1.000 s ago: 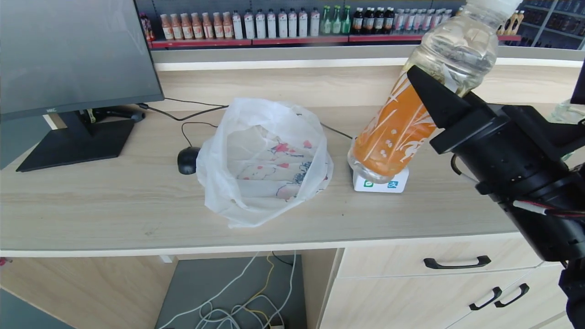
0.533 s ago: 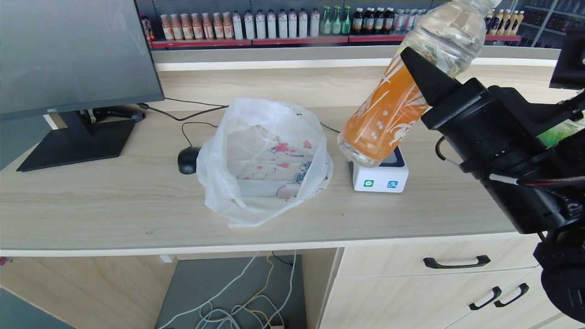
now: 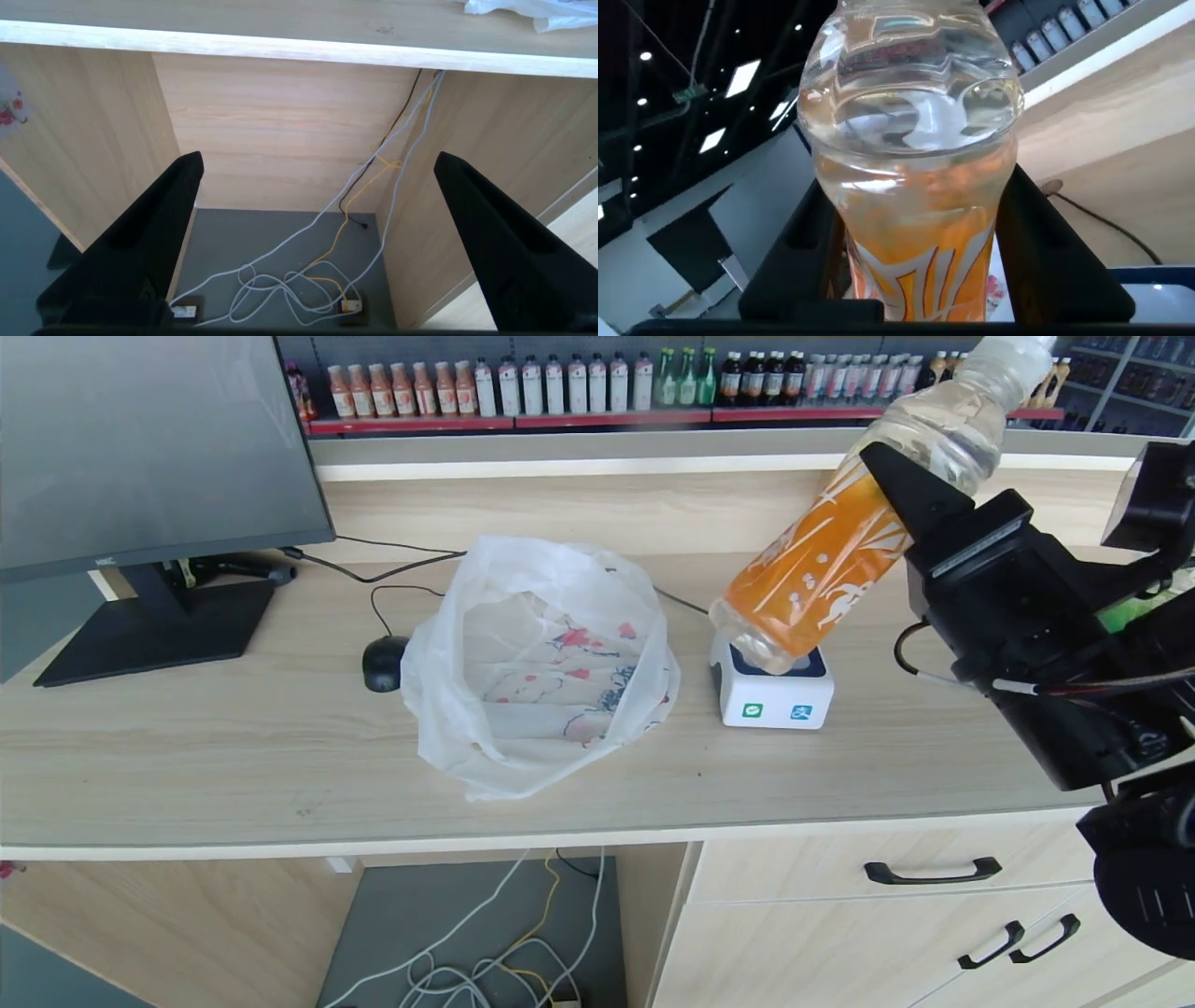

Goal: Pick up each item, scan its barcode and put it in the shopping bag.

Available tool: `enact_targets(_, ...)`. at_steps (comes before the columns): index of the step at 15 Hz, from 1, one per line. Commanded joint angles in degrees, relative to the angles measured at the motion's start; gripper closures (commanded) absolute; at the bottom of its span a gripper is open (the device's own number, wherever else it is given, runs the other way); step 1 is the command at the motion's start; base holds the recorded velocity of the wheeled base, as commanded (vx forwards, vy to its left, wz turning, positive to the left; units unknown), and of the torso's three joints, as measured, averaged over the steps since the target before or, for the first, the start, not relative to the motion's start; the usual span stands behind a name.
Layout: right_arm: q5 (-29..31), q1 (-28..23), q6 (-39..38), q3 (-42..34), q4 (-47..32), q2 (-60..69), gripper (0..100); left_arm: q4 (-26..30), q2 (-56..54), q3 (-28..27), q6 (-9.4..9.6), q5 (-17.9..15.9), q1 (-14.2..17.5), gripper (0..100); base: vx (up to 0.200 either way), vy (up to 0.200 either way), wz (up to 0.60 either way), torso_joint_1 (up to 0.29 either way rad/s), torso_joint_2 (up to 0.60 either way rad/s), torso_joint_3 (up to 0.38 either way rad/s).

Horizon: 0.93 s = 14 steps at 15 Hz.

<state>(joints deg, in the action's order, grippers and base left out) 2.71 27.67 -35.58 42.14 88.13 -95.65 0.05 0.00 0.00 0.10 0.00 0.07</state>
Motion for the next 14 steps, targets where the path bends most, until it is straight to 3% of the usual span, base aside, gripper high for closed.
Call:
enact_targets(1,0.1,-1.7,-2.1,-0.1,0.0,-0.6,100,0.0,0.0,0.0,-0.01,0.0,0.0,0,0.000,0.000,0.00,0.000,0.00,0.000)
enact_targets(4,0.2,-4.8,-12.6,0.3,0.6,-3.9,100,0.0,0.0,0.0,-0.01,0.0,0.0,0,0.000,0.000,0.00,0.000,0.00,0.000)
enact_targets(8,1.6,-7.5,-19.0,5.0,1.9,-9.7,100,0.0,0.0,0.0,-0.01,0.0,0.0,0,0.000,0.000,0.00,0.000,0.00,0.000)
enact_targets(14,1.7,-8.2,-25.7,5.5,1.9,-11.7,100,0.0,0.0,0.0,-0.01,0.0,0.0,0,0.000,0.000,0.00,0.000,0.00,0.000)
